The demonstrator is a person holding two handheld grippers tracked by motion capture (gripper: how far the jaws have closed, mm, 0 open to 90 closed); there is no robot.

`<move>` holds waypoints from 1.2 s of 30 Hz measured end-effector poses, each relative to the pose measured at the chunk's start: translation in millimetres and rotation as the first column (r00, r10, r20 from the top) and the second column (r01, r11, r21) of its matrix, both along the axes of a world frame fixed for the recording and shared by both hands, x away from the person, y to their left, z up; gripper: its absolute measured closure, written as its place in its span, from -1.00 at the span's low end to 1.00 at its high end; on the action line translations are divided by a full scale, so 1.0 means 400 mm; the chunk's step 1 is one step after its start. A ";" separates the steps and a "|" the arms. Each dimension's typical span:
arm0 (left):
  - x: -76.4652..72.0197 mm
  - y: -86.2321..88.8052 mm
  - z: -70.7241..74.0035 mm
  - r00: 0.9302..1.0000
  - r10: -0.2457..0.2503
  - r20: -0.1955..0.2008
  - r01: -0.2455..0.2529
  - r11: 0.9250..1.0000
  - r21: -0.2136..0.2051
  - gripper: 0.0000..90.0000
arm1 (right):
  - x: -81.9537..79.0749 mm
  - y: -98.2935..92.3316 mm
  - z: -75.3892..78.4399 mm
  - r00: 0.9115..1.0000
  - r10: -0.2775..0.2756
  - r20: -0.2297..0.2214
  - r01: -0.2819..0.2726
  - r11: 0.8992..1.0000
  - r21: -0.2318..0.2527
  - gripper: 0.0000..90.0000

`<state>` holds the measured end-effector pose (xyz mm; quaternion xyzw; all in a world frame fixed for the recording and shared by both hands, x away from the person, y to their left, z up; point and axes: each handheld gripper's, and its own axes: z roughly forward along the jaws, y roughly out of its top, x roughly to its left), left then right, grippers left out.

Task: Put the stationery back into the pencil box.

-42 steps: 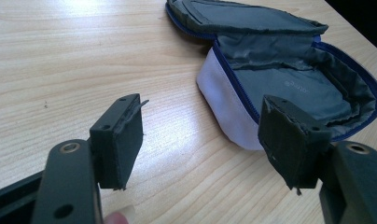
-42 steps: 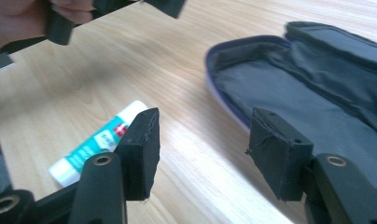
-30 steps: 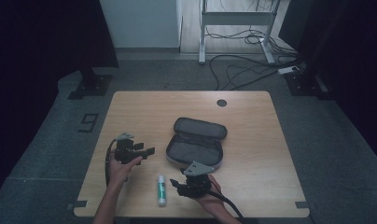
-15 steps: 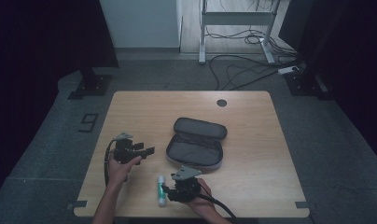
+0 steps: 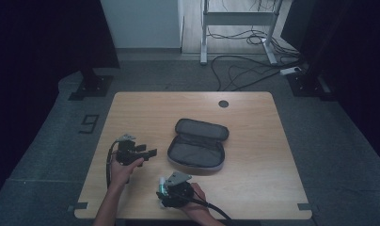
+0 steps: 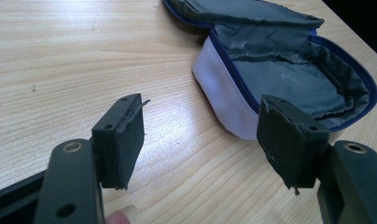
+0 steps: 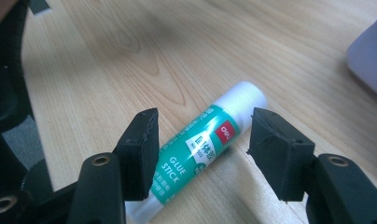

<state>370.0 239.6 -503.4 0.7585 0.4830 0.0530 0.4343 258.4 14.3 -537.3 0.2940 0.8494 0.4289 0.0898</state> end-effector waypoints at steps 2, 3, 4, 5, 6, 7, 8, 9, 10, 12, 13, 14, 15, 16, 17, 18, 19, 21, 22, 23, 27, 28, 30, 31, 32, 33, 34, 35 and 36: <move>0.001 -0.001 -0.002 1.000 0.000 -0.003 0.000 1.000 0.003 -0.28 | 0.004 0.007 -0.005 1.000 0.005 -0.005 -0.005 1.000 -0.006 -0.08; 0.001 -0.001 -0.002 1.000 0.000 -0.003 0.000 1.000 0.003 -0.28 | 0.006 0.011 -0.007 1.000 0.003 -0.004 -0.003 1.000 -0.010 -0.08; 0.001 -0.002 -0.002 1.000 0.000 -0.003 0.000 1.000 0.002 -0.28 | 0.006 0.011 -0.007 1.000 0.003 -0.004 -0.003 1.000 -0.010 -0.08; 0.001 -0.002 -0.002 1.000 0.000 -0.001 0.000 1.000 0.002 -0.28 | 0.007 0.014 -0.008 1.000 0.003 0.000 -0.003 1.000 -0.014 -0.08; 0.001 -0.002 -0.001 1.000 0.000 0.001 0.000 1.000 0.003 -0.28 | 0.010 0.019 -0.010 1.000 0.002 0.002 -0.002 1.000 -0.020 -0.09; 0.000 -0.001 -0.001 1.000 0.000 0.001 0.000 1.000 0.002 -0.28 | 0.010 0.019 -0.010 1.000 0.002 0.002 -0.002 1.000 -0.020 -0.09; -0.001 0.002 0.000 1.000 0.004 0.004 -0.004 1.000 0.002 -0.28 | 0.013 0.023 -0.013 1.000 0.002 0.001 -0.002 1.000 -0.027 -0.09; -0.002 0.003 0.000 1.000 0.005 0.005 -0.005 1.000 0.001 -0.28 | 0.015 0.025 -0.015 1.000 0.002 0.002 -0.002 0.999 -0.034 -0.09; -0.002 0.003 0.000 1.000 0.005 0.005 -0.005 1.000 0.001 -0.28 | 0.015 0.025 -0.015 1.000 0.002 0.002 -0.002 0.999 -0.034 -0.09; -0.004 0.009 0.001 1.000 0.012 0.006 -0.012 1.000 -0.005 -0.28 | 0.016 0.029 -0.022 1.000 -0.001 0.000 0.001 0.999 -0.052 -0.07; -0.004 0.009 0.001 1.000 0.012 0.006 -0.012 1.000 -0.005 -0.28 | 0.015 0.029 -0.023 1.000 -0.001 0.002 0.001 0.998 -0.059 -0.06; -0.004 0.011 0.001 1.000 0.013 0.008 -0.013 1.000 -0.009 -0.28 | 0.015 0.029 -0.023 1.000 -0.001 0.002 0.001 0.998 -0.059 -0.06; -0.003 0.012 0.002 1.000 0.014 0.009 -0.014 1.000 -0.010 -0.28 | 0.013 0.028 -0.027 1.000 -0.012 0.007 0.013 0.997 -0.077 -0.04; -0.003 0.012 0.002 1.000 0.015 0.010 -0.015 1.000 -0.011 -0.28 | 0.013 0.028 -0.027 1.000 -0.012 0.007 0.013 0.997 -0.077 -0.04; -0.002 0.011 0.002 1.000 0.015 0.009 -0.015 1.000 -0.008 -0.27 | 0.014 0.022 -0.027 1.000 -0.020 0.012 0.021 0.996 -0.082 -0.01; -0.002 0.011 0.001 1.000 0.016 0.009 -0.016 1.000 -0.004 -0.27 | 0.015 0.020 -0.026 1.000 -0.027 0.011 0.027 0.996 -0.082 0.00; -0.002 0.011 0.001 1.000 0.016 0.009 -0.016 1.000 -0.004 -0.27 | 0.015 0.020 -0.026 1.000 -0.027 0.011 0.027 0.996 -0.082 0.00; -0.002 0.010 0.000 1.000 0.015 0.006 -0.015 1.000 0.002 -0.27 | 0.017 0.011 -0.026 0.999 -0.032 0.019 0.034 0.995 -0.091 0.04; -0.002 0.011 0.000 1.000 0.014 0.005 -0.014 1.000 0.003 -0.27 | 0.017 0.011 -0.026 0.999 -0.032 0.019 0.034 0.995 -0.091 0.04; -0.003 0.010 0.000 1.000 0.016 0.007 -0.016 1.000 0.002 -0.27 | 0.016 0.010 -0.026 0.999 -0.036 0.026 0.038 0.995 -0.096 0.05; -0.004 0.012 0.001 1.000 0.018 0.007 -0.018 1.000 0.000 -0.27 | 0.014 0.001 -0.026 0.998 -0.042 0.038 0.046 0.993 -0.104 0.17; -0.004 0.012 0.001 1.000 0.018 0.007 -0.018 1.000 0.000 -0.27 | 0.014 0.001 -0.026 0.998 -0.042 0.038 0.046 0.993 -0.104 0.17; -0.003 0.011 -0.001 1.000 0.019 0.006 -0.019 1.000 0.002 -0.27 | 0.016 -0.007 -0.024 0.998 -0.046 0.032 0.049 0.994 -0.103 0.34; -0.003 0.010 -0.001 1.000 0.017 0.004 -0.017 1.000 0.004 -0.27 | 0.017 -0.009 -0.024 0.998 -0.052 0.032 0.055 0.993 -0.102 0.39; -0.003 0.009 -0.002 1.000 0.016 0.004 -0.016 1.000 0.007 -0.27 | 0.018 -0.012 -0.023 0.998 -0.052 0.029 0.055 0.993 -0.101 0.42; -0.003 0.009 -0.002 1.000 0.016 0.004 -0.016 1.000 0.007 -0.27 | 0.018 -0.012 -0.023 0.998 -0.052 0.029 0.055 0.993 -0.101 0.42; -0.003 0.008 -0.002 1.000 0.015 0.005 -0.015 1.000 0.007 -0.27 | 0.021 -0.017 -0.022 0.999 -0.046 0.022 0.048 0.994 -0.102 0.42; -0.003 0.007 -0.002 1.000 0.014 0.005 -0.014 1.000 0.007 -0.27 | 0.021 -0.017 -0.022 0.999 -0.046 0.022 0.048 0.994 -0.102 0.42; -0.003 0.007 -0.002 1.000 0.013 0.007 -0.013 1.000 0.007 -0.27 | 0.024 -0.021 -0.021 0.999 -0.047 0.020 0.049 0.993 -0.104 0.43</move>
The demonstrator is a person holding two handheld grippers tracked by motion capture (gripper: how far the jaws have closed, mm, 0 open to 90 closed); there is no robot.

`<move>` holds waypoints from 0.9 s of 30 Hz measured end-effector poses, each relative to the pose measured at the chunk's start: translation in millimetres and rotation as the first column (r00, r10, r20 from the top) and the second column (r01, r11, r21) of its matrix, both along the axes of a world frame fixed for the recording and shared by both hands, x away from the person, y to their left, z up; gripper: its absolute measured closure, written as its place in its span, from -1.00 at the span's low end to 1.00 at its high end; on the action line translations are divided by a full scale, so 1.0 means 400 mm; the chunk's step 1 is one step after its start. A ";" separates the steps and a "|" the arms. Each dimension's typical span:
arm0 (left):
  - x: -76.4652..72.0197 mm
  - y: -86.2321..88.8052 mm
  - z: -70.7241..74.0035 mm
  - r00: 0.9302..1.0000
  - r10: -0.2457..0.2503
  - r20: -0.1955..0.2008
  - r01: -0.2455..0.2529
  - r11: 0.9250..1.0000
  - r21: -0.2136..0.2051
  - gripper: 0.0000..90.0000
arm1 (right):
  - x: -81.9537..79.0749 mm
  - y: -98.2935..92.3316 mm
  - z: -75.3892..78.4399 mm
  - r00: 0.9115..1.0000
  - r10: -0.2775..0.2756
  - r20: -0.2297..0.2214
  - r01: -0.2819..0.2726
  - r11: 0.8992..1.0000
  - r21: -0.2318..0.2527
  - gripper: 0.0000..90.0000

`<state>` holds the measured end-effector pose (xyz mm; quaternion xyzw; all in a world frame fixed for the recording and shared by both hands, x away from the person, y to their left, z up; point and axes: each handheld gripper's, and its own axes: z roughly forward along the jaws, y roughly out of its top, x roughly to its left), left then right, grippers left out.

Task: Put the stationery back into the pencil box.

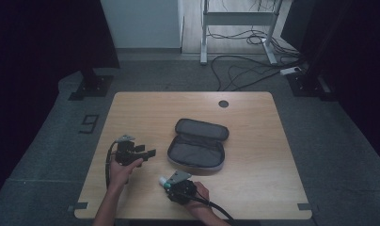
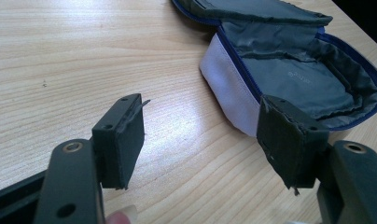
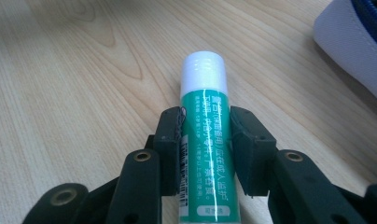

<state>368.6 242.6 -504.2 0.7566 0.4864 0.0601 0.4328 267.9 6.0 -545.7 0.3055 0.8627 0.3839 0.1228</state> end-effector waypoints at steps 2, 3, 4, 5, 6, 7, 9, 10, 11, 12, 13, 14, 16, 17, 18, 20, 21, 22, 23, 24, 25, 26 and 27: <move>0.000 0.000 0.000 1.000 0.001 0.000 -0.001 1.000 0.000 -0.27 | 0.001 -0.001 0.000 1.000 0.003 -0.005 -0.003 1.000 0.002 0.43; 0.001 0.000 -0.001 1.000 0.001 0.000 -0.001 1.000 0.001 -0.27 | 0.002 -0.004 0.001 1.000 0.007 -0.010 -0.007 1.000 0.004 0.43; 0.001 0.000 -0.001 1.000 0.001 0.000 -0.001 1.000 0.002 -0.27 | 0.002 -0.007 0.004 1.000 0.014 -0.015 -0.014 1.000 0.013 0.44; 0.001 0.000 -0.001 1.000 0.001 0.000 -0.001 1.000 0.002 -0.27 | 0.002 -0.009 0.005 1.000 0.021 -0.014 -0.020 1.000 0.015 0.44; 0.001 0.000 -0.001 1.000 0.001 0.000 -0.001 1.000 0.002 -0.27 | 0.002 -0.009 0.005 1.000 0.021 -0.014 -0.020 1.000 0.015 0.44; 0.001 0.000 -0.001 1.000 0.001 0.001 -0.001 1.000 0.002 -0.27 | 0.001 -0.011 0.010 1.000 0.026 -0.011 -0.026 0.999 0.019 0.44; 0.001 0.000 -0.001 1.000 0.001 0.000 -0.001 1.000 0.002 -0.27 | 0.000 -0.013 0.012 1.000 0.029 -0.008 -0.029 0.999 0.020 0.44; 0.000 0.001 0.000 1.000 0.002 0.002 -0.002 1.000 0.003 -0.27 | 0.000 -0.018 0.019 0.999 0.035 -0.004 -0.035 0.999 0.027 0.44; 0.000 0.002 0.001 1.000 0.000 0.003 0.000 1.000 0.003 -0.27 | 0.000 -0.020 0.021 0.999 0.037 0.000 -0.037 0.999 0.030 0.44; -0.001 0.003 0.002 1.000 0.000 0.005 -0.001 1.000 0.002 -0.27 | 0.000 -0.023 0.026 0.999 0.038 0.003 -0.038 0.999 0.034 0.44; -0.001 0.003 0.003 1.000 0.001 0.005 -0.001 1.000 0.000 -0.27 | -0.001 -0.026 0.030 0.999 0.037 0.005 -0.038 0.999 0.040 0.44; -0.001 0.003 0.003 1.000 0.001 0.005 -0.001 1.000 0.000 -0.27 | -0.001 -0.026 0.030 0.999 0.037 0.005 -0.038 0.999 0.040 0.44; -0.002 0.005 0.005 1.000 0.004 0.005 -0.004 1.000 -0.001 -0.27 | 0.000 -0.031 0.037 0.999 0.034 0.011 -0.034 0.998 0.048 0.44; -0.002 0.006 0.005 1.000 0.003 0.004 -0.003 1.000 -0.002 -0.27 | 0.000 -0.037 0.044 0.999 0.032 0.019 -0.033 0.998 0.058 0.44; -0.002 0.006 0.005 1.000 0.003 0.005 -0.003 1.000 -0.002 -0.27 | 0.000 -0.037 0.044 0.999 0.032 0.019 -0.033 0.998 0.058 0.44; -0.002 0.006 0.005 1.000 0.003 0.005 -0.003 1.000 -0.002 -0.27 | 0.001 -0.042 0.050 0.999 0.035 0.021 -0.036 0.997 0.070 0.44; -0.002 0.006 0.005 1.000 0.002 0.005 -0.002 1.000 -0.002 -0.27 | 0.001 -0.047 0.056 0.999 0.041 0.023 -0.042 0.996 0.073 0.44; -0.002 0.006 0.005 1.000 0.002 0.004 -0.002 1.000 -0.001 -0.27 | 0.001 -0.047 0.056 0.999 0.041 0.023 -0.042 0.996 0.073 0.44; -0.001 0.005 0.003 1.000 -0.001 0.003 0.001 1.000 0.003 -0.27 | 0.002 -0.051 0.060 0.999 0.040 0.028 -0.042 0.996 0.076 0.44; 0.000 0.004 0.002 1.000 0.000 0.003 0.000 1.000 0.003 -0.27 | 0.002 -0.053 0.061 0.999 0.037 0.028 -0.040 0.996 0.079 0.44; 0.000 0.004 0.002 1.000 0.000 0.003 0.000 1.000 0.003 -0.27 | 0.002 -0.053 0.061 0.999 0.037 0.028 -0.040 0.996 0.079 0.44; 0.001 0.004 0.001 1.000 0.000 -0.001 0.000 1.000 0.006 -0.27 | 0.006 -0.062 0.067 0.999 0.035 0.032 -0.037 0.995 0.089 0.44; 0.001 0.003 0.001 1.000 0.001 -0.001 -0.001 1.000 0.006 -0.27 | 0.008 -0.066 0.069 0.999 0.032 0.030 -0.034 0.995 0.097 0.44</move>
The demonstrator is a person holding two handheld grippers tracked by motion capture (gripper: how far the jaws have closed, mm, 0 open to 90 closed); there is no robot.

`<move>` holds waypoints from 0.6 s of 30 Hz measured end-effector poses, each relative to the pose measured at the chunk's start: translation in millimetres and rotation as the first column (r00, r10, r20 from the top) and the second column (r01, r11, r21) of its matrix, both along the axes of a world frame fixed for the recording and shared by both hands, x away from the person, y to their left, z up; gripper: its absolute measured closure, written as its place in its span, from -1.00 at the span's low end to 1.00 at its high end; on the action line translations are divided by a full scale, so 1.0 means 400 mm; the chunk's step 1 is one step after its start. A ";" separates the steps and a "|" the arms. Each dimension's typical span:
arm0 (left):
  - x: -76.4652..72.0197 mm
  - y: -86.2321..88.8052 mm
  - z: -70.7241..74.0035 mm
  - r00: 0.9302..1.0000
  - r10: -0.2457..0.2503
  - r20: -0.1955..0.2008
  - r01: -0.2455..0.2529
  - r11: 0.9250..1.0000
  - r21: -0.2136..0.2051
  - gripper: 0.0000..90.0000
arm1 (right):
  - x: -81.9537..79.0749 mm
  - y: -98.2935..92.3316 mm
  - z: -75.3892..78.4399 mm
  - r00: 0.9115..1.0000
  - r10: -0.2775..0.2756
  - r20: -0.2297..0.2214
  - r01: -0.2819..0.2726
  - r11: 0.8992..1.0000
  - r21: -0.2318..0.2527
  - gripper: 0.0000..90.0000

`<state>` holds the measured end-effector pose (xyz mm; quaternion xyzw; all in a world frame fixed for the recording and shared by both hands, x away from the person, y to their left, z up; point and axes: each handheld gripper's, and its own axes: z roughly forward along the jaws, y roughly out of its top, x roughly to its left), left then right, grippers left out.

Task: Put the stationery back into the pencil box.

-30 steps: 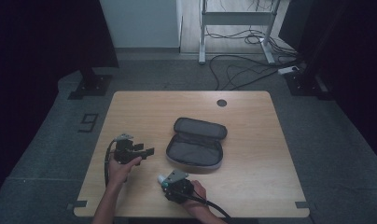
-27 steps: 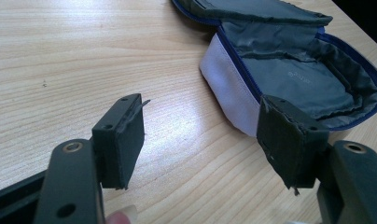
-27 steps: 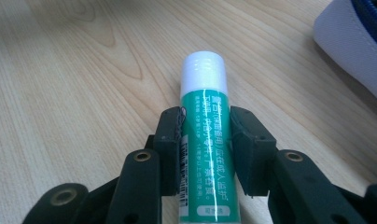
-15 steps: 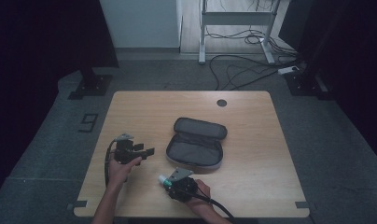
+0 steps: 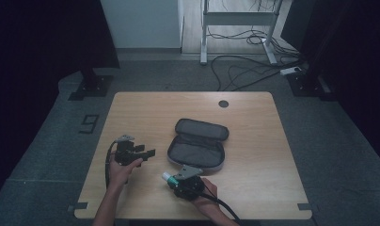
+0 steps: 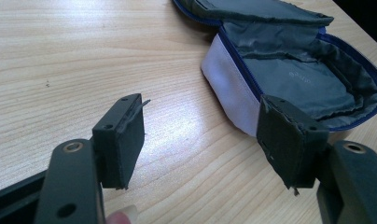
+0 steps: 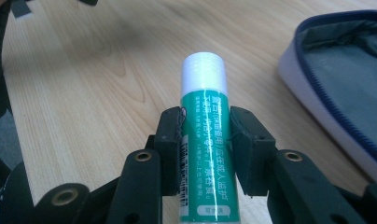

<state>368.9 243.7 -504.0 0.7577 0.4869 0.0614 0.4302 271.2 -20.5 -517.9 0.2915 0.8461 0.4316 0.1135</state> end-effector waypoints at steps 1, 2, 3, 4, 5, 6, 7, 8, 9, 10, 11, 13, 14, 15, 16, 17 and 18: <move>0.000 0.000 0.000 1.000 0.000 0.000 0.000 1.000 0.000 -0.27 | 0.000 0.000 0.000 1.000 0.000 0.000 0.000 1.000 0.000 0.44; 0.000 0.000 0.000 1.000 0.000 -0.001 0.000 1.000 0.001 -0.27 | 0.002 -0.004 0.003 1.000 -0.005 -0.001 0.005 1.000 0.005 0.44; 0.000 0.000 0.000 1.000 0.000 -0.001 0.000 1.000 0.002 -0.27 | 0.005 -0.008 0.005 1.000 -0.008 -0.003 0.008 1.000 0.014 0.44; 0.000 -0.001 -0.001 1.000 -0.002 -0.002 0.002 1.000 0.001 -0.27 | 0.011 -0.014 0.011 1.000 -0.018 -0.006 0.018 0.999 0.029 0.44; 0.000 -0.001 -0.001 1.000 -0.002 -0.002 0.002 1.000 0.001 -0.27 | 0.011 -0.014 0.011 1.000 -0.018 -0.006 0.018 0.999 0.029 0.44; 0.001 -0.002 -0.002 1.000 -0.002 -0.003 0.002 1.000 0.003 -0.27 | 0.012 -0.016 0.013 1.000 -0.021 -0.007 0.021 0.999 0.034 0.44; 0.001 -0.003 -0.002 1.000 -0.002 -0.004 0.002 1.000 0.004 -0.27 | 0.017 -0.020 0.021 1.000 -0.028 -0.003 0.028 0.999 0.046 0.44; 0.001 -0.004 -0.003 1.000 -0.006 -0.006 0.006 1.000 0.006 -0.27 | 0.019 -0.023 0.024 1.000 -0.030 -0.001 0.030 0.998 0.051 0.44; 0.001 -0.004 -0.003 1.000 -0.006 -0.006 0.006 1.000 0.006 -0.27 | 0.019 -0.023 0.024 1.000 -0.030 -0.001 0.030 0.998 0.051 0.44; 0.001 -0.005 -0.004 1.000 -0.005 -0.008 0.005 1.000 0.006 -0.27 | 0.024 -0.028 0.030 0.999 -0.040 0.000 0.040 0.997 0.059 0.44; 0.001 -0.005 -0.004 1.000 -0.005 -0.009 0.005 1.000 0.006 -0.27 | 0.027 -0.032 0.032 0.999 -0.044 0.001 0.044 0.997 0.064 0.44; 0.002 -0.004 -0.004 1.000 -0.005 -0.010 0.006 1.000 0.006 -0.27 | 0.032 -0.040 0.036 0.998 -0.056 0.003 0.055 0.996 0.070 0.44; 0.002 -0.004 -0.004 1.000 -0.005 -0.010 0.006 1.000 0.006 -0.27 | 0.034 -0.044 0.038 0.998 -0.063 0.002 0.063 0.995 0.074 0.44; 0.002 -0.004 -0.005 1.000 -0.005 -0.010 0.005 1.000 0.007 -0.27 | 0.034 -0.044 0.038 0.998 -0.063 0.002 0.063 0.995 0.074 0.44; 0.002 -0.005 -0.005 1.000 -0.007 -0.011 0.007 1.000 0.014 -0.27 | 0.039 -0.052 0.041 0.997 -0.075 0.004 0.074 0.994 0.081 0.44; 0.002 -0.006 -0.005 1.000 -0.008 -0.012 0.008 1.000 0.016 -0.27 | 0.041 -0.055 0.042 0.997 -0.076 0.006 0.076 0.994 0.082 0.44; 0.002 -0.007 -0.006 1.000 -0.009 -0.012 0.009 1.000 0.016 -0.27 | 0.044 -0.059 0.043 0.996 -0.084 0.005 0.083 0.993 0.087 0.44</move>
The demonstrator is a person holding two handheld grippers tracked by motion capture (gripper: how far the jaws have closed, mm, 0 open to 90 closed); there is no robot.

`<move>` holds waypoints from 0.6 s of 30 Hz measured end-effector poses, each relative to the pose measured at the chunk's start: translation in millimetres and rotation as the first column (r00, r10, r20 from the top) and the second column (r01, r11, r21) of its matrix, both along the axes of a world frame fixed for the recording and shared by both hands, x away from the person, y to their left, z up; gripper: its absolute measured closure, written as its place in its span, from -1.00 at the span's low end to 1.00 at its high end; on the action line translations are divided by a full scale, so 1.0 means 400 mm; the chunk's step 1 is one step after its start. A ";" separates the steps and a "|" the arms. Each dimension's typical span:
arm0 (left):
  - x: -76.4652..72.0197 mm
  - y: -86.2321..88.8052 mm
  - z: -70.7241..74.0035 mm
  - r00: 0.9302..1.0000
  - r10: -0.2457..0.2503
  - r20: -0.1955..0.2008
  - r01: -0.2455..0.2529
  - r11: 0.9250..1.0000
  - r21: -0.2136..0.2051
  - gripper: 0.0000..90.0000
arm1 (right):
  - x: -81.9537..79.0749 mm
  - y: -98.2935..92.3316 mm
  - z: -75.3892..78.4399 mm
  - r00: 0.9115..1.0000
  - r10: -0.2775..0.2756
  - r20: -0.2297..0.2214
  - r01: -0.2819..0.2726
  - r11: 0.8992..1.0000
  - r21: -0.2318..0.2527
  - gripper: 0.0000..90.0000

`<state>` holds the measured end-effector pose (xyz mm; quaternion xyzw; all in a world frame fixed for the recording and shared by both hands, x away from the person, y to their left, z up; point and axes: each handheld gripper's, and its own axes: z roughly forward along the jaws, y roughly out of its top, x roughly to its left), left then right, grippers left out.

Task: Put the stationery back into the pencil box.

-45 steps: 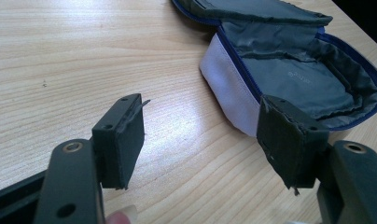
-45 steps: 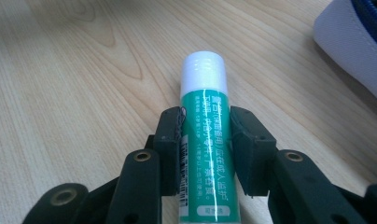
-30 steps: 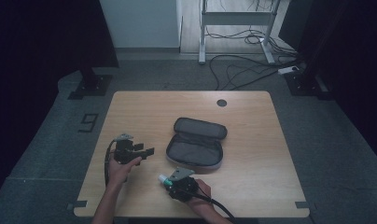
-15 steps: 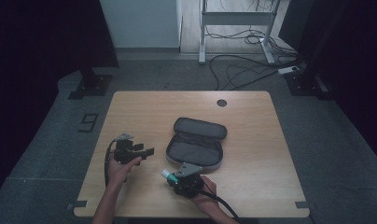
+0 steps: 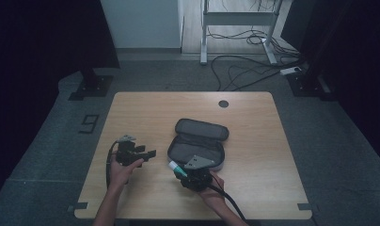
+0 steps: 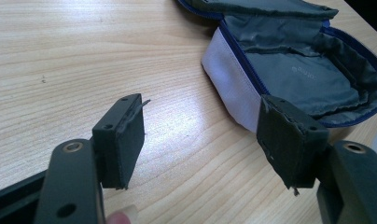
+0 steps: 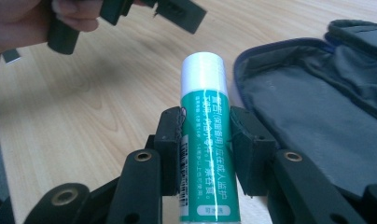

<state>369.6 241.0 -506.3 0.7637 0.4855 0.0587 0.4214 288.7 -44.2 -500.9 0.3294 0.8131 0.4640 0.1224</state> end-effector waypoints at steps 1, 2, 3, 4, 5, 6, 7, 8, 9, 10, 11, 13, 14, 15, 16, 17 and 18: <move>0.000 0.000 0.000 1.000 0.000 0.000 0.000 1.000 0.000 -0.27 | 0.003 -0.004 0.001 1.000 -0.002 0.002 0.002 1.000 0.000 0.44; 0.000 -0.001 0.000 1.000 -0.002 0.000 0.002 1.000 0.001 -0.27 | 0.003 -0.004 0.001 1.000 -0.002 0.002 0.002 1.000 0.000 0.44; 0.000 -0.002 0.000 1.000 -0.003 -0.001 0.003 1.000 0.001 -0.27 | 0.005 -0.008 0.001 1.000 -0.006 0.001 0.006 1.000 0.002 0.44; 0.000 -0.002 0.000 1.000 -0.003 -0.001 0.003 1.000 0.001 -0.27 | 0.009 -0.014 0.002 1.000 -0.014 -0.001 0.014 1.000 0.006 0.44; 0.000 -0.002 0.000 1.000 -0.003 -0.001 0.003 1.000 0.001 -0.27 | 0.009 -0.014 0.002 1.000 -0.014 -0.001 0.014 1.000 0.006 0.44; 0.000 -0.003 -0.001 1.000 -0.003 -0.003 0.003 1.000 0.001 -0.27 | 0.011 -0.019 0.003 1.000 -0.019 -0.001 0.019 1.000 0.010 0.44; 0.000 -0.003 -0.001 1.000 -0.003 -0.004 0.003 1.000 0.001 -0.27 | 0.011 -0.019 0.003 1.000 -0.019 -0.001 0.019 1.000 0.010 0.44; 0.000 -0.002 -0.001 1.000 -0.004 -0.003 0.004 1.000 0.001 -0.27 | 0.012 -0.022 0.003 1.000 -0.021 0.000 0.021 1.000 0.012 0.44; 0.000 -0.001 0.000 1.000 -0.005 -0.001 0.005 1.000 -0.001 -0.27 | 0.015 -0.026 0.005 1.000 -0.025 0.003 0.025 1.000 0.013 0.44; 0.000 -0.001 0.000 1.000 -0.005 -0.001 0.005 1.000 -0.001 -0.27 | 0.015 -0.026 0.005 1.000 -0.025 0.003 0.025 1.000 0.013 0.44; 0.000 -0.001 0.000 1.000 -0.003 -0.001 0.003 1.000 -0.001 -0.27 | 0.018 -0.031 0.007 0.999 -0.031 0.006 0.031 0.999 0.015 0.44; 0.000 -0.001 0.000 1.000 -0.005 -0.003 0.005 1.000 -0.001 -0.27 | 0.021 -0.036 0.008 0.999 -0.036 0.007 0.036 0.999 0.018 0.44; 0.000 -0.001 0.000 1.000 -0.005 -0.004 0.005 1.000 -0.001 -0.27 | 0.023 -0.040 0.009 0.999 -0.040 0.008 0.040 0.999 0.019 0.44; 0.000 -0.001 0.000 1.000 -0.005 -0.004 0.005 1.000 -0.001 -0.27 | 0.023 -0.040 0.009 0.999 -0.040 0.008 0.040 0.999 0.019 0.44; -0.001 -0.002 0.000 1.000 -0.004 -0.004 0.004 1.000 -0.002 -0.27 | 0.024 -0.047 0.011 0.999 -0.048 0.007 0.048 0.999 0.024 0.44; -0.001 -0.002 0.000 1.000 -0.004 -0.004 0.004 1.000 -0.002 -0.27 | 0.024 -0.047 0.011 0.999 -0.048 0.007 0.048 0.999 0.024 0.44; -0.001 -0.002 0.000 1.000 -0.005 -0.004 0.005 1.000 -0.003 -0.27 | 0.027 -0.054 0.014 0.999 -0.054 0.009 0.054 0.998 0.025 0.44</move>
